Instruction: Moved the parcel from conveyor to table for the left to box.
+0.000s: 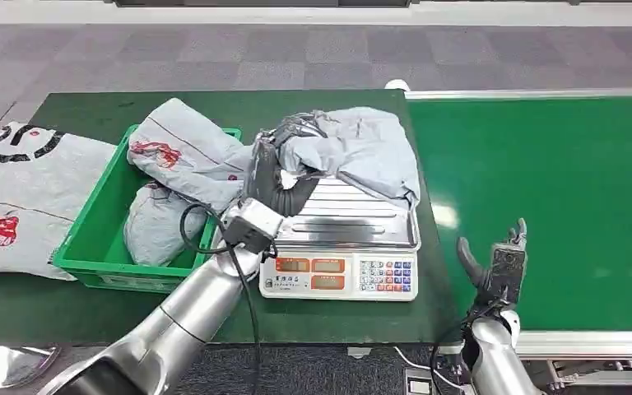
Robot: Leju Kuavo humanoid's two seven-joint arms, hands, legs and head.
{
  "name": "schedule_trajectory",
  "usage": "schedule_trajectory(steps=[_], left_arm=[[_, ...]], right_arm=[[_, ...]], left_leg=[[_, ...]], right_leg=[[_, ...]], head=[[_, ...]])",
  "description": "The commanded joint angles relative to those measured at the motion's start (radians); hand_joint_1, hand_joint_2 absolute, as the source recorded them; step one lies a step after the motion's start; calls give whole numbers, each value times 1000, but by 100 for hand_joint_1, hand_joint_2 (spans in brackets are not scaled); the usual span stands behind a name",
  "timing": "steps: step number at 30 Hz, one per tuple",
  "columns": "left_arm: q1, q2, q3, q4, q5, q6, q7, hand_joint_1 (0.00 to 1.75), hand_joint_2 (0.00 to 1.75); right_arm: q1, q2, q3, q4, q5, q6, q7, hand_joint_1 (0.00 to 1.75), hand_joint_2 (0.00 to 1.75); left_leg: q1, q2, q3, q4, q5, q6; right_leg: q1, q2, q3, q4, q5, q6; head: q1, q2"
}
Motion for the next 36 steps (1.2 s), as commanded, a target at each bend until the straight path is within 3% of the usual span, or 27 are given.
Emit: schedule_trajectory(steps=[1, 3, 7, 8, 11, 14, 20, 25, 27, 36], left_arm=[[45, 66, 62, -169, -68, 76, -49, 175, 175], [10, 70, 53, -58, -320, 309, -49, 175, 175], [43, 20, 345, 53, -518, 327, -47, 175, 175], [47, 23, 456, 74, -561, 327, -49, 175, 175], [71, 71, 618, 75, -494, 327, -49, 175, 175], [104, 136, 646, 66, -432, 327, -49, 175, 175], [169, 169, 717, 73, -402, 327, -49, 175, 175], [211, 176, 760, 81, -383, 327, -49, 175, 175], [211, 176, 760, 81, -383, 327, -49, 175, 175], [211, 176, 760, 81, -383, 327, -49, 175, 175]], right_arm=[[-36, -8, 24, 46, -7, 5, 1, 0, 175], [-25, -9, 24, 39, -12, -2, 1, 0, 175], [13, -13, 13, 8, -10, -8, 1, 0, 175], [19, -13, 7, 2, -5, -9, 1, 0, 175], [43, -3, -18, -28, 14, -5, 1, 0, 175], [50, -1, -32, -35, 25, 3, 1, 0, 175], [66, -1, -54, -53, 41, 16, 1, 0, 175], [79, 7, -69, -70, 60, 26, 1, 0, 175], [79, 7, -69, -70, 60, 26, 1, 0, 175], [79, 7, -69, -70, 60, 26, 1, 0, 175]], left_leg=[[0, 4, 4, -2, -1, 0], [0, 3, 3, -1, -1, 0], [1, 3, 8, -4, -1, -1], [0, 3, 6, -3, -1, -1], [-1, 6, 6, -2, -1, -1], [-1, 10, 8, -4, -1, -2], [2, 7, 8, -4, 0, -2], [3, 8, 12, -6, -2, -2], [1, 5, 6, -3, -1, -2], [2, 3, 5, -2, -1, -2]], right_leg=[[0, 4, 3, -2, 0, -1], [0, 3, 3, -1, 0, -1], [1, 3, 7, -5, 1, -2], [0, 3, 5, -3, 1, -1], [-1, 5, 4, -2, 0, -1], [-1, 9, 3, -2, 1, -3], [2, 6, 4, -2, -1, -3], [3, 8, 9, -6, -1, -4], [1, 5, 4, -2, -1, -3], [2, 3, 3, -1, -1, -3]], head=[[0, 0], [0, 0], [0, 0], [0, 0], [0, 0], [0, 0], [0, 0], [0, 0], [0, 0], [0, 0]])
